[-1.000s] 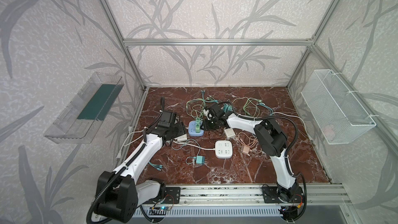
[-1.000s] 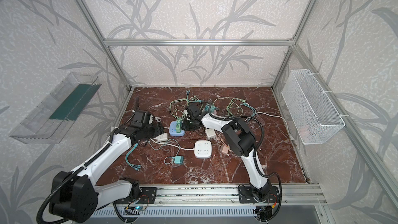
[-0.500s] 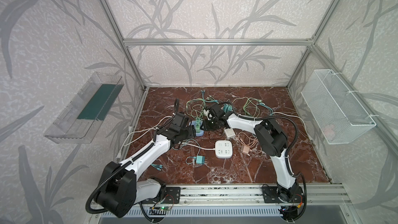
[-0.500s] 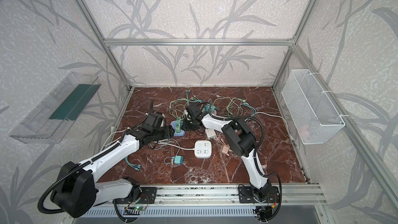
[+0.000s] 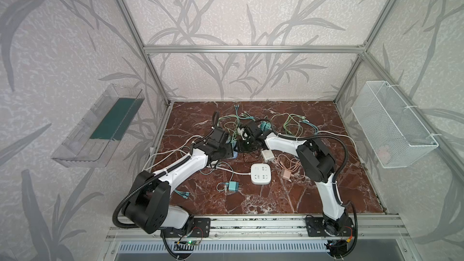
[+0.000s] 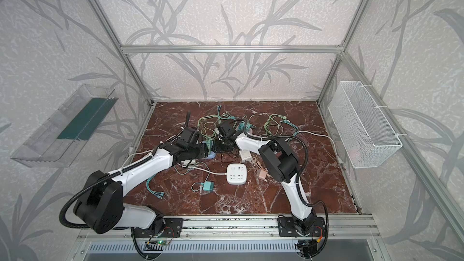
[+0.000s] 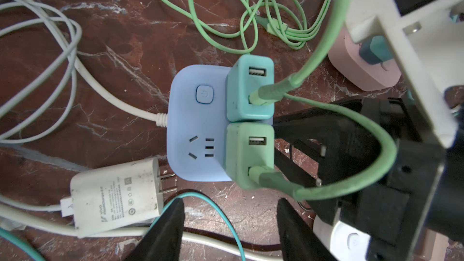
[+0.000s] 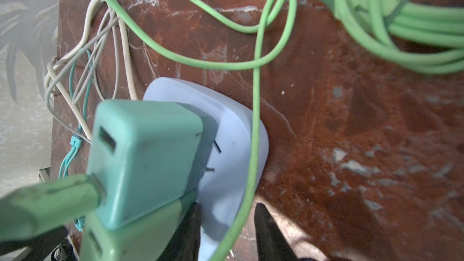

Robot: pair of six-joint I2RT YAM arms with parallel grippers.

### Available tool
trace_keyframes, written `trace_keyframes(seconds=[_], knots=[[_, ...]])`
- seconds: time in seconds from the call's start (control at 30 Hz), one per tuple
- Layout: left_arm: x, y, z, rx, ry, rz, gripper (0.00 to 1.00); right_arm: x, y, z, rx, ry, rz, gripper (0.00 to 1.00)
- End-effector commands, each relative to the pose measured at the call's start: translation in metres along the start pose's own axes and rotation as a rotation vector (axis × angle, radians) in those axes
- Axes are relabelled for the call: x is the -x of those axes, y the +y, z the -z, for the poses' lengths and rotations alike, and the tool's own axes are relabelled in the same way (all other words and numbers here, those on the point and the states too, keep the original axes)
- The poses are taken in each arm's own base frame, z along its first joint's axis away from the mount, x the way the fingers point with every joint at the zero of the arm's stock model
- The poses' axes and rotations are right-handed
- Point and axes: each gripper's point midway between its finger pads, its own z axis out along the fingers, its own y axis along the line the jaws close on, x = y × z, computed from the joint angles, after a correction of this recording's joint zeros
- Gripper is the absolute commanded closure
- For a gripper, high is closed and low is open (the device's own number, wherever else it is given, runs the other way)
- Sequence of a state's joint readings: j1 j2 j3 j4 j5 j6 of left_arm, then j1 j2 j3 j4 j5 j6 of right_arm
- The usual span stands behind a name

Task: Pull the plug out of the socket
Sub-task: 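Move the left gripper over the nearer green charger while the right holds the strip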

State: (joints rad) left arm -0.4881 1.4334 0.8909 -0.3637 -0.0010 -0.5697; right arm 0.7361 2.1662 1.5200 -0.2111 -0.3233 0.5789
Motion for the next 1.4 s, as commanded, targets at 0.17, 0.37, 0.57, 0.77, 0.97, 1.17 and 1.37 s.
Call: trace_keyframes(seconds=[0.17,0.37,0.57,0.77,0.97,1.17,1.37], knots=[[0.007,-0.007,-0.013,0.059,0.011,-0.035,0.45,-0.02,-0.022,0.006,-0.074,0.061,-0.033,0.63],[0.01,-0.008,-0.02,0.097,0.016,-0.051,0.5,-0.022,-0.025,0.005,-0.075,0.063,-0.039,0.64],[0.009,-0.007,-0.023,0.127,0.015,-0.067,0.53,-0.024,-0.029,0.003,-0.074,0.069,-0.049,0.63],[0.007,-0.009,-0.029,0.139,0.028,-0.076,0.56,-0.025,-0.032,0.002,-0.074,0.069,-0.057,0.63],[0.006,-0.007,-0.032,0.159,0.035,-0.082,0.57,-0.026,-0.032,-0.001,-0.061,0.071,-0.07,0.63],[0.009,-0.011,-0.035,0.149,0.035,-0.087,0.63,-0.024,-0.03,-0.006,-0.035,0.068,-0.093,0.63],[0.007,-0.012,-0.037,0.143,0.041,-0.094,0.71,-0.022,-0.029,-0.006,-0.026,0.06,-0.099,0.63]])
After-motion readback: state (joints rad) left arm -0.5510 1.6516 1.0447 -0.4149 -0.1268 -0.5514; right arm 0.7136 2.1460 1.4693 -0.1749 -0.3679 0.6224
